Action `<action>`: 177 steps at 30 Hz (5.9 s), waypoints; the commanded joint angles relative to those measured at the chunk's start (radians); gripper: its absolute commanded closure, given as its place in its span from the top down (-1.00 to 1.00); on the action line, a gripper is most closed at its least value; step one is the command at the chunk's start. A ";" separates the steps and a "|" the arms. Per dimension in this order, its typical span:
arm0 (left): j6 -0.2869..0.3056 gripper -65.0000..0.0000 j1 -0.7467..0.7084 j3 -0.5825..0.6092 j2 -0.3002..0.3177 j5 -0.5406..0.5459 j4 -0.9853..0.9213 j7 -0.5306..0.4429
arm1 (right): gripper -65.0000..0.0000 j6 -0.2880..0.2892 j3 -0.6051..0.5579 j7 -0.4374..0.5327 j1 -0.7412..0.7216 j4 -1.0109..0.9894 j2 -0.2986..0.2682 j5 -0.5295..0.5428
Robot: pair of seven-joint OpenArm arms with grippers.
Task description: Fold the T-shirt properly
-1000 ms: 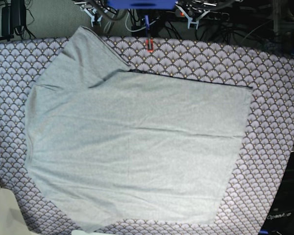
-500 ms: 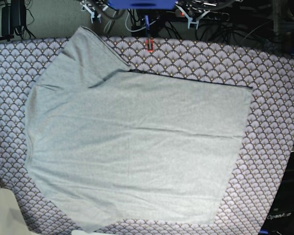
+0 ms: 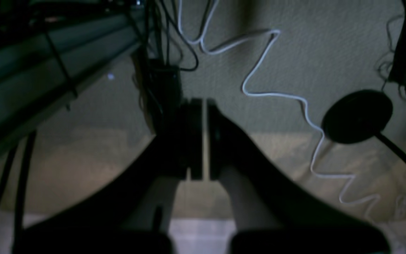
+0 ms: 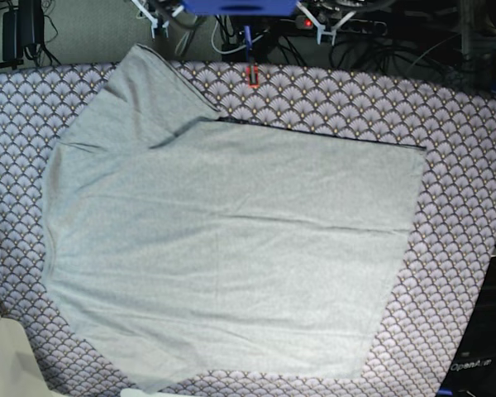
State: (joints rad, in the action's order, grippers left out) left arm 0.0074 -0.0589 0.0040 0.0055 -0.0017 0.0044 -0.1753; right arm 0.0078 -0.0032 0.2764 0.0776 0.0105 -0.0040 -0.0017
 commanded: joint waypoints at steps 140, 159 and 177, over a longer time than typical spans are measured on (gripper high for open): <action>-0.010 0.00 -0.218 -0.381 0.294 0.406 1.577 0.848 | -1.00 0.690 0.563 -0.664 0.371 1.667 0.161 0.007; -0.010 -0.02 -0.149 -0.287 0.282 0.404 1.486 0.850 | -1.00 0.690 0.563 -0.664 0.373 1.673 0.161 0.002; -0.010 -1.00 -0.178 -0.264 0.288 0.404 1.497 0.859 | -1.00 0.690 0.561 -0.664 0.373 1.675 0.161 0.002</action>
State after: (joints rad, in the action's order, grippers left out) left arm -0.0223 -0.2295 -0.2638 0.2932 0.3786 1.4948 0.6392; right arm 0.6765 0.5602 -0.3580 0.4438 1.6772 0.1528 0.0154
